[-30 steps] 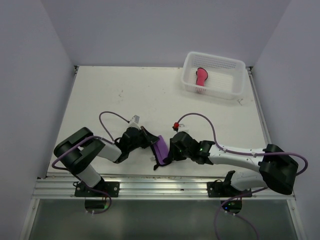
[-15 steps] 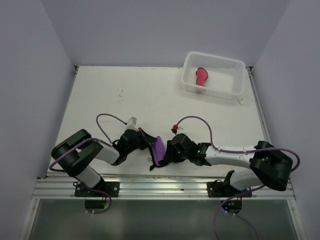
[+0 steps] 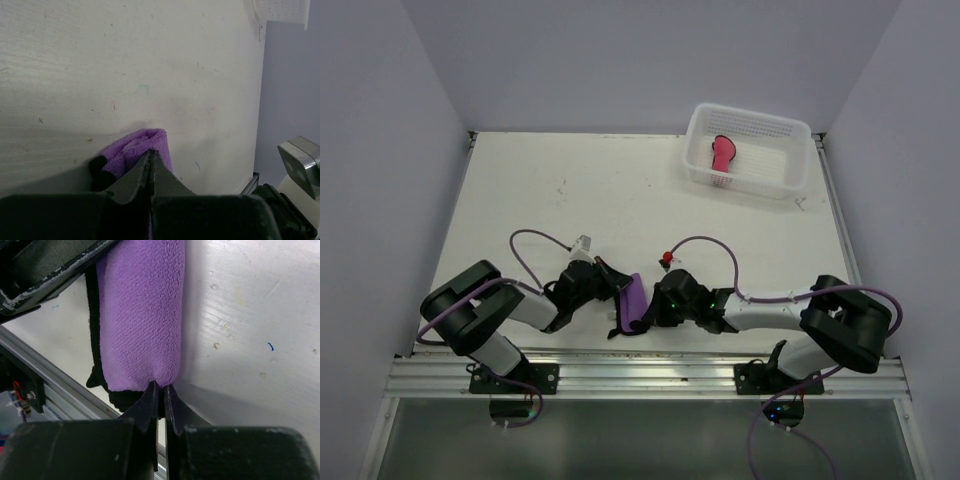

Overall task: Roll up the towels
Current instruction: Roll the towel

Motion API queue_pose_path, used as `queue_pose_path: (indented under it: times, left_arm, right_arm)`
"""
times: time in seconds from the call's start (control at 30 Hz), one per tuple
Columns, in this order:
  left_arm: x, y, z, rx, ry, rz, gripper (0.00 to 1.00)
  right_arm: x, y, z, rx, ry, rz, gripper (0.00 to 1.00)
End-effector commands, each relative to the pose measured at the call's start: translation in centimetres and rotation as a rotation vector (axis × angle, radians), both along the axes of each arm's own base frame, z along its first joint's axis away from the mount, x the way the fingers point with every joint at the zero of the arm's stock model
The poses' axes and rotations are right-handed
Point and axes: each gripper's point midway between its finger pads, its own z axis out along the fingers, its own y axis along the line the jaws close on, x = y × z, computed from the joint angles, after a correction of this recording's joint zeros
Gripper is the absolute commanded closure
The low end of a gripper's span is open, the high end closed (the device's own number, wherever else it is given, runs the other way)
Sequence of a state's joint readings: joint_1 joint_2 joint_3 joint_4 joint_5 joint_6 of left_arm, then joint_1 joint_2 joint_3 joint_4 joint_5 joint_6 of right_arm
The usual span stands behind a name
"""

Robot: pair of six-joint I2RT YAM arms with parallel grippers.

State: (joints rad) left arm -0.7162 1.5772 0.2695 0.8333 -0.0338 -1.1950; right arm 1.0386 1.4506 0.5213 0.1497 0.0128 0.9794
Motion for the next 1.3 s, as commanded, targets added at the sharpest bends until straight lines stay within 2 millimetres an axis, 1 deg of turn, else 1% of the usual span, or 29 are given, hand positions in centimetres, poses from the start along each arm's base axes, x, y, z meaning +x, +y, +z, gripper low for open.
queue_pose_path:
  times: [0.0, 0.03, 0.07, 0.1, 0.13, 0.17, 0.2, 0.27, 0.3, 0.37, 0.4, 0.43, 0.47, 0.5, 0.53, 0.57, 0.6, 0.63, 0.7, 0.73, 0.8, 0.83, 0.93, 0.97, 1.0, 1.03, 1.17, 1.2, 1.27]
  left_arm:
    - [-2.2, 3.8, -5.3, 0.215, 0.124, 0.038, 1.0]
    - [-1.8, 3.6, -4.9, 0.213, 0.112, 0.036, 1.0]
    - [-1.5, 3.4, -4.4, 0.215, 0.092, 0.033, 1.0]
    - [-1.5, 3.6, -4.4, 0.233, 0.097, 0.033, 1.0]
    - [-0.9, 3.4, -3.9, 0.236, 0.082, 0.039, 1.0]
    - [-0.7, 3.3, -3.5, 0.241, 0.072, 0.04, 1.0]
    - [-0.6, 3.4, -3.2, 0.255, 0.064, 0.035, 1.0]
    - [0.3, 3.2, -2.0, 0.25, 0.035, 0.046, 1.0]
    - [0.3, 3.3, -1.8, 0.262, 0.03, 0.04, 0.98]
    - [0.8, 3.1, -0.9, 0.259, 0.007, 0.042, 0.97]
    - [1.0, 2.9, -0.5, 0.268, 0.001, 0.033, 0.96]
    - [1.2, 2.9, -0.3, 0.27, -0.002, 0.033, 0.95]
    - [1.4, 2.8, 0.2, 0.268, -0.012, 0.032, 0.95]
    - [1.5, 2.8, 0.4, 0.276, -0.014, 0.029, 0.94]
    - [1.6, 2.7, 0.7, 0.275, -0.017, 0.025, 0.94]
    - [1.7, 2.6, 1.1, 0.272, -0.025, 0.024, 0.94]
    - [1.8, 2.4, 1.4, 0.269, -0.025, 0.02, 0.94]
    - [1.8, 2.3, 1.6, 0.265, -0.026, 0.016, 0.94]
    - [1.8, 2.0, 2.1, 0.255, -0.027, 0.011, 0.94]
    - [1.8, 1.9, 2.5, 0.245, -0.029, 0.008, 0.94]
    - [1.7, 1.8, 3.0, 0.228, -0.035, 0.004, 0.94]
    - [1.7, 1.7, 3.3, 0.221, -0.037, 0.003, 0.94]
    - [1.6, 1.5, 4.5, 0.189, -0.053, -0.002, 0.94]
    - [1.7, 1.5, 5.2, 0.174, -0.063, 0.001, 0.94]
    - [1.7, 1.6, 5.3, 0.168, -0.063, 0.002, 0.94]
    - [1.7, 1.6, 5.6, 0.158, -0.065, 0.003, 0.94]
    - [1.8, 1.6, 6.5, 0.129, -0.081, -0.009, 0.94]
    - [1.9, 1.6, 6.6, 0.125, -0.083, -0.012, 0.94]
    - [2.0, 1.5, 6.8, 0.112, -0.092, -0.027, 0.94]
  right_arm:
    - [-0.2, -3.5, -1.6, -0.208, -0.026, 0.034, 1.0]
    - [0.8, -3.8, -1.0, -0.252, -0.083, 0.044, 1.0]
    - [0.7, -5.1, -1.4, -0.324, -0.081, 0.048, 1.0]
    - [0.8, -5.7, -1.4, -0.363, -0.091, 0.053, 1.0]
    - [1.3, -5.7, -0.9, -0.381, -0.109, 0.06, 1.0]
    - [1.3, -6.6, -1.1, -0.434, -0.119, 0.075, 1.0]
    - [1.3, -6.8, -1.2, -0.452, -0.12, 0.081, 1.0]
    - [1.5, -7.3, -1.2, -0.494, -0.143, 0.096, 1.0]
    - [1.6, -7.5, -1.1, -0.512, -0.155, 0.1, 1.0]
    - [1.4, -7.6, -1.2, -0.546, -0.178, 0.123, 1.0]
    - [1.8, -7.8, -1.0, -0.577, -0.213, 0.114, 1.0]
    - [1.4, -7.4, -0.8, -0.593, -0.237, 0.14, 1.0]
    - [1.3, -7.6, -0.7, -0.632, -0.26, 0.157, 1.0]
    - [1.8, -7.9, -0.4, -0.675, -0.306, 0.145, 1.0]
    - [1.5, -7.2, -0.2, -0.706, -0.343, 0.179, 1.0]
    - [1.2, -7.5, -0.2, -0.746, -0.357, 0.195, 1.0]
    - [1.5, -7.6, 0.1, -0.78, -0.388, 0.191, 1.0]
    - [1.4, -6.9, 0.5, -0.789, -0.411, 0.204, 1.0]
    - [1.2, -7.3, 0.3, -0.856, -0.427, 0.216, 1.0]
    - [1.3, -7.2, 0.7, -0.883, -0.449, 0.217, 1.0]
    - [1.5, -7.2, 1.2, -0.913, -0.473, 0.214, 1.0]
    - [1.6, -6.9, 1.7, -0.923, -0.499, 0.214, 1.0]
    - [1.6, -6.7, 2.2, -0.965, -0.528, 0.234, 1.0]
    - [1.6, -6.9, 2.3, -0.985, -0.537, 0.237, 1.0]
    - [1.7, -6.9, 2.2, -1.005, -0.545, 0.246, 1.0]
    - [1.7, -6.5, 2.6, -1.007, -0.557, 0.252, 1.0]
    - [1.8, -6.3, 3.0, -1.082, -0.603, 0.285, 1.0]
    - [1.8, -5.9, 3.4, -1.089, -0.623, 0.289, 1.0]
    - [1.7, -5.9, 3.2, -1.128, -0.638, 0.313, 1.0]
